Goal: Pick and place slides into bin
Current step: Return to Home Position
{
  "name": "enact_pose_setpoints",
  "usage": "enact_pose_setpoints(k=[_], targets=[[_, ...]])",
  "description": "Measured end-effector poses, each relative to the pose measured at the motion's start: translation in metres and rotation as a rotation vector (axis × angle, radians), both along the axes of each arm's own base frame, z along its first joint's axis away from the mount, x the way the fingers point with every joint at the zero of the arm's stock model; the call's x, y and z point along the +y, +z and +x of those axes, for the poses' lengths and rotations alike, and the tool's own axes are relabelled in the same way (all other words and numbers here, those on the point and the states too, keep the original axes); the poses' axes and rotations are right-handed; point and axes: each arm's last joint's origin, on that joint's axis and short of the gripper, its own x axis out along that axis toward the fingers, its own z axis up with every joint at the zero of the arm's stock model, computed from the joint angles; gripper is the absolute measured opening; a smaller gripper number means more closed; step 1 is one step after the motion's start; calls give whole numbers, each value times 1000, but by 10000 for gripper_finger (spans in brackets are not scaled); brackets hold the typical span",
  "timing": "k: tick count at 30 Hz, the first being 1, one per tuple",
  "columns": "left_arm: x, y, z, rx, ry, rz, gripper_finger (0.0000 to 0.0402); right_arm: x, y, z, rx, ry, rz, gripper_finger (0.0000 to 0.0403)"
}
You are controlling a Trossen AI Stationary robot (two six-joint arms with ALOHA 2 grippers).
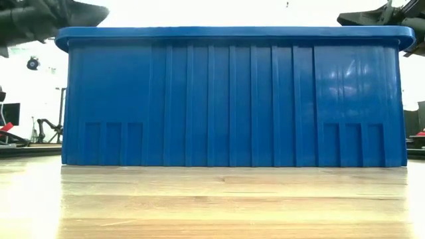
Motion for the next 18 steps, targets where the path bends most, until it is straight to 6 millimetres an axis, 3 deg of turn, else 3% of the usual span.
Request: enact_pose_setpoints(k=[6, 13, 18], targets=[[0, -26, -4, -6, -9, -37, 0, 0, -1, 0, 2, -2, -20, 9], [-2, -32, -11, -70, -69, -58, 0, 0, -2, 0, 8, -17, -71, 9], [-2, -38, -13, -21, -48, -72, 0, 1, -2, 0, 6, -4, -75, 8]])
